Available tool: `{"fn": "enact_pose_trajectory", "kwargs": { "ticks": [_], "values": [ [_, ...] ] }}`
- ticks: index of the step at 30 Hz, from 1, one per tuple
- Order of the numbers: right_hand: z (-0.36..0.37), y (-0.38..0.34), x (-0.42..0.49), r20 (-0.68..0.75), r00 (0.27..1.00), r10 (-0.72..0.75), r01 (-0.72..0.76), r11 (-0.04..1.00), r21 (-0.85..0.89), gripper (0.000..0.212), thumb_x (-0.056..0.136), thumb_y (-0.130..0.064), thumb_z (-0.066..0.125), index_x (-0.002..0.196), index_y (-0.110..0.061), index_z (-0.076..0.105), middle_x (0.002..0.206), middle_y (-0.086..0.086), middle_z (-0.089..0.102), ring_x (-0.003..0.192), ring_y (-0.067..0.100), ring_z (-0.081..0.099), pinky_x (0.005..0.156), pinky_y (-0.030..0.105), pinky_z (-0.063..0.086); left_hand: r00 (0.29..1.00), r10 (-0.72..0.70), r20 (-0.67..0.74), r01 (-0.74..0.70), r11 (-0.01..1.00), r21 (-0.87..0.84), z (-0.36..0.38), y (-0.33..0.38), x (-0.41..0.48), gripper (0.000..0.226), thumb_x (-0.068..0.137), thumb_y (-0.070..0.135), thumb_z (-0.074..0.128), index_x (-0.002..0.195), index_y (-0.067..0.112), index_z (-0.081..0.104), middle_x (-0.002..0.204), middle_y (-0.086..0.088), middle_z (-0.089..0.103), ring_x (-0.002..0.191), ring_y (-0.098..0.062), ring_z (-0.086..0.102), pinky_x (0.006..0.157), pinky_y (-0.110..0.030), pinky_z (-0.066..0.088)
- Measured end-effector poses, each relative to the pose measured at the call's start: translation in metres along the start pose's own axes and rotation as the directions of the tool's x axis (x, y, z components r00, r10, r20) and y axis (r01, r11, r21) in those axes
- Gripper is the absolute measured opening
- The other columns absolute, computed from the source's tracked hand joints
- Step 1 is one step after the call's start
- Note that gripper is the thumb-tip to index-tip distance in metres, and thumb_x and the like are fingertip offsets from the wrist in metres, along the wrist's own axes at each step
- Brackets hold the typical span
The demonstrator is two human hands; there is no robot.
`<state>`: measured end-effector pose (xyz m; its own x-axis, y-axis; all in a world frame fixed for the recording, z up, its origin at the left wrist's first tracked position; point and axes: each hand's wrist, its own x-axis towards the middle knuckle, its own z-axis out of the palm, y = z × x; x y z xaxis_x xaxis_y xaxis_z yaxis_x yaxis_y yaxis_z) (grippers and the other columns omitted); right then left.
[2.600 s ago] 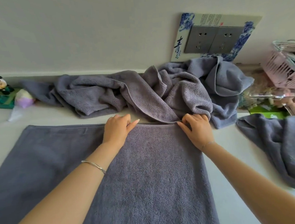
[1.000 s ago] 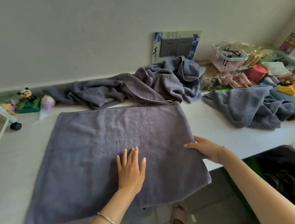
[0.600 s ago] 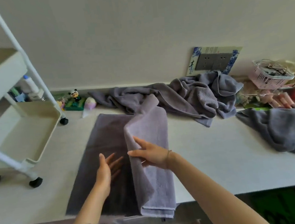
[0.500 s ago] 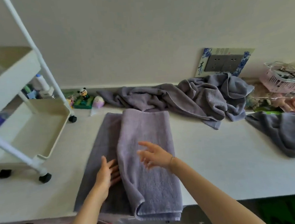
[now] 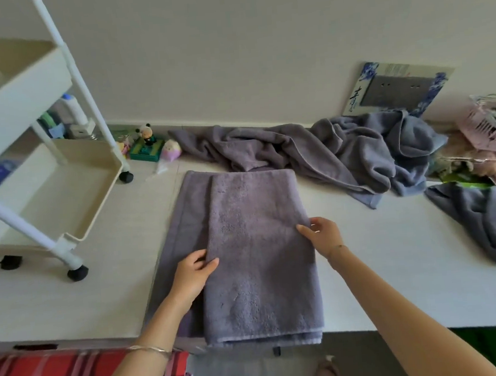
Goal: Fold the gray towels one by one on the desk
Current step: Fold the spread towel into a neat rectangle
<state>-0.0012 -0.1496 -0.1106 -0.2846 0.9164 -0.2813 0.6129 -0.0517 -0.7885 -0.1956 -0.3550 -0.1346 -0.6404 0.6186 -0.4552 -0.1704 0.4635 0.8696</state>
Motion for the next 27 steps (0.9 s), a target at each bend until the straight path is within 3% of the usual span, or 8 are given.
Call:
{"fn": "enact_pose_trajectory", "kwargs": {
  "ticks": [4, 8, 11, 13, 17, 20, 25, 27],
  "values": [
    [-0.03, 0.011, 0.003, -0.12, 0.992, 0.027, -0.02, 0.998, 0.063, 0.032, 0.086, -0.017, 0.067, 0.115, -0.007, 0.059, 0.105, 0.008, 0.061, 0.092, 0.023, 0.058, 0.078, 0.028, 0.043, 0.999, 0.025, 0.042, -0.025, 1.0, -0.017, 0.033, 0.002, -0.004, 0.037, 0.085, 0.009, 0.068, 0.12, 0.006, 0.058, 0.107, -0.014, 0.068, 0.091, -0.02, 0.065, 0.082, -0.031, 0.052],
    [-0.034, 0.03, -0.023, -0.075, 0.979, -0.19, 0.187, 0.981, -0.052, 0.029, 0.084, -0.02, 0.069, 0.111, -0.015, 0.057, 0.113, 0.0, 0.055, 0.094, 0.016, 0.053, 0.082, 0.025, 0.043, 0.997, 0.083, -0.006, -0.083, 0.997, 0.003, 0.047, 0.001, -0.008, 0.032, 0.085, 0.008, 0.068, 0.115, 0.003, 0.059, 0.099, -0.012, 0.067, 0.081, -0.011, 0.064, 0.069, -0.012, 0.05],
    [-0.03, 0.038, -0.05, 0.021, 0.955, -0.297, 0.297, 0.954, -0.034, 0.02, 0.084, -0.023, 0.069, 0.101, -0.022, 0.06, 0.109, -0.004, 0.057, 0.094, 0.012, 0.056, 0.077, 0.014, 0.042, 0.998, 0.058, 0.009, -0.058, 0.998, 0.028, 0.046, -0.001, -0.009, 0.031, 0.086, 0.016, 0.068, 0.114, 0.005, 0.06, 0.099, -0.013, 0.07, 0.084, -0.018, 0.066, 0.077, -0.031, 0.055],
    [-0.024, 0.039, -0.065, 0.097, 0.958, -0.268, 0.266, 0.963, 0.034, 0.019, 0.085, -0.028, 0.068, 0.102, -0.024, 0.06, 0.109, -0.004, 0.06, 0.094, 0.011, 0.059, 0.076, 0.015, 0.048, 0.994, 0.009, 0.106, -0.013, 0.999, 0.043, 0.046, 0.001, -0.015, 0.034, 0.089, 0.023, 0.064, 0.121, 0.012, 0.059, 0.098, -0.008, 0.071, 0.084, -0.016, 0.067, 0.078, -0.039, 0.056],
    [-0.008, 0.016, -0.086, 0.39, 0.911, -0.135, 0.061, 0.979, 0.196, 0.038, 0.087, -0.041, 0.062, 0.12, -0.025, 0.055, 0.12, -0.005, 0.059, 0.108, 0.009, 0.06, 0.088, 0.028, 0.053, 0.939, 0.012, 0.343, -0.01, 1.0, -0.008, 0.059, 0.032, -0.028, 0.046, 0.097, 0.026, 0.05, 0.139, 0.038, 0.036, 0.127, 0.01, 0.057, 0.108, -0.007, 0.057, 0.07, -0.024, 0.051],
    [-0.011, -0.006, -0.091, 0.497, 0.863, -0.096, 0.0, 0.982, 0.189, 0.06, 0.08, -0.053, 0.064, 0.13, -0.03, 0.04, 0.125, -0.011, 0.053, 0.111, 0.004, 0.055, 0.089, 0.023, 0.049, 0.878, 0.052, 0.475, -0.036, 0.998, -0.043, 0.084, 0.067, -0.032, 0.048, 0.1, 0.024, 0.046, 0.143, 0.038, 0.03, 0.135, 0.008, 0.051, 0.109, -0.007, 0.059, 0.073, -0.026, 0.055],
    [-0.057, -0.006, -0.072, 0.314, 0.944, -0.099, 0.015, 0.966, 0.26, 0.036, 0.086, -0.012, 0.066, 0.12, -0.013, 0.056, 0.109, 0.003, 0.067, 0.096, 0.01, 0.063, 0.083, 0.021, 0.053, 0.766, 0.038, 0.641, 0.037, 0.994, -0.103, 0.122, 0.104, -0.034, 0.035, 0.103, 0.039, 0.027, 0.137, 0.037, 0.037, 0.13, 0.0, 0.054, 0.095, -0.018, 0.066, 0.079, -0.03, 0.057],
    [-0.085, 0.011, -0.062, 0.237, 0.971, -0.031, -0.072, 0.907, 0.414, 0.029, 0.086, 0.001, 0.057, 0.114, -0.005, 0.062, 0.107, 0.015, 0.069, 0.096, 0.024, 0.064, 0.082, 0.03, 0.054, 0.826, 0.12, 0.551, -0.062, 0.991, -0.122, 0.128, 0.101, -0.027, 0.038, 0.104, 0.036, 0.023, 0.137, 0.029, 0.042, 0.132, -0.002, 0.055, 0.101, -0.017, 0.063, 0.084, -0.029, 0.053]
  ]
}}
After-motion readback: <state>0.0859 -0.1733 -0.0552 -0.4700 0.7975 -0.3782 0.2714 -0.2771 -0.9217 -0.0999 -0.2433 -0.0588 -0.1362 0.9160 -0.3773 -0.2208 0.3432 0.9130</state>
